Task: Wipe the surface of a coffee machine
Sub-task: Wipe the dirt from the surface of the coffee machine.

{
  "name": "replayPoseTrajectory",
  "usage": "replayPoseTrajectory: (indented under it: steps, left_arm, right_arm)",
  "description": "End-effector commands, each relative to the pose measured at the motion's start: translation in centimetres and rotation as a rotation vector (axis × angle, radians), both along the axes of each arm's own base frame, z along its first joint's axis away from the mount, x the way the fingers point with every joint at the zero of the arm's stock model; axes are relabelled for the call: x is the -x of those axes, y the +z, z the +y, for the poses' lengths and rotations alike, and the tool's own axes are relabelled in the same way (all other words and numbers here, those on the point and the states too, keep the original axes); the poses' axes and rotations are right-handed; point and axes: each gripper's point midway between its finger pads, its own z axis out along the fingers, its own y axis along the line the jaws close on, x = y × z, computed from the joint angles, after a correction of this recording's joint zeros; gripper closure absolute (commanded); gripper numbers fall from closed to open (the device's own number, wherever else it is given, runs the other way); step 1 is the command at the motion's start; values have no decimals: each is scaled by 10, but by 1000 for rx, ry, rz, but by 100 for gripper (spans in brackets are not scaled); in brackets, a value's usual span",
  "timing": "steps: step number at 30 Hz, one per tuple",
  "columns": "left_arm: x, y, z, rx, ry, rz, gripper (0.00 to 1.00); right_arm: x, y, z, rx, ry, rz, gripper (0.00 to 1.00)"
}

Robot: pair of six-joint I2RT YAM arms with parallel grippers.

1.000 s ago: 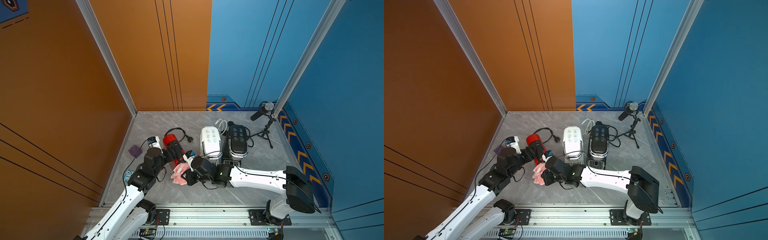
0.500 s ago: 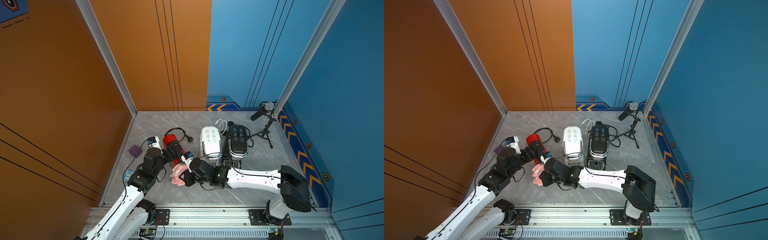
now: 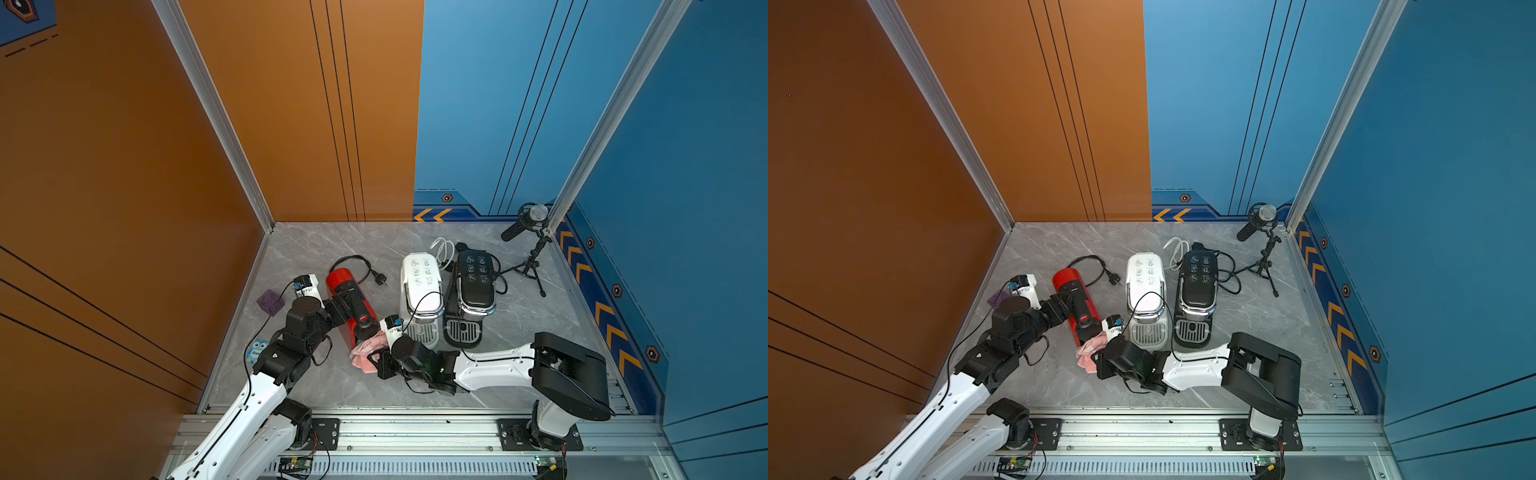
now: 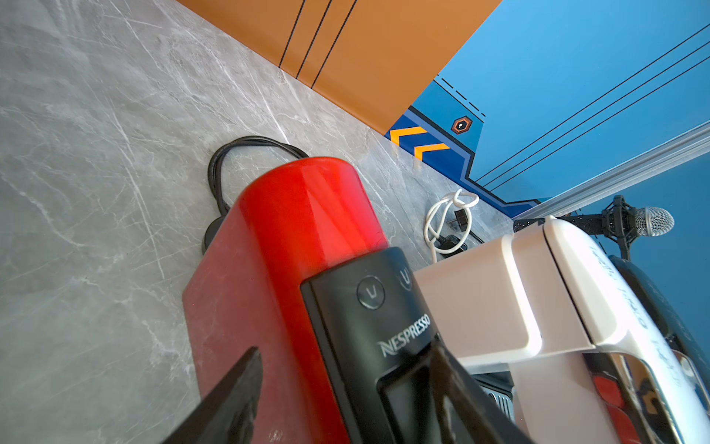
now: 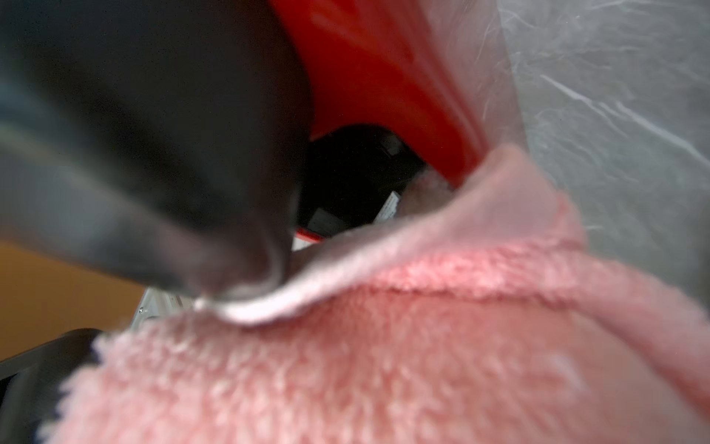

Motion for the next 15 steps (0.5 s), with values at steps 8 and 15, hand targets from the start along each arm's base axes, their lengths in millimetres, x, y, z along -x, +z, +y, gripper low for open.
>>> replayPoseTrajectory:
  steps: [8,15]
  left_arm:
    - [34,-69,7,-90,-45,263,31]
    - [34,-68,6,-84,-51,257,30]
  right_arm:
    - [-2,8,0,65,-127,-160,100]
    - [-2,-10,-23,210,-195,-260,100]
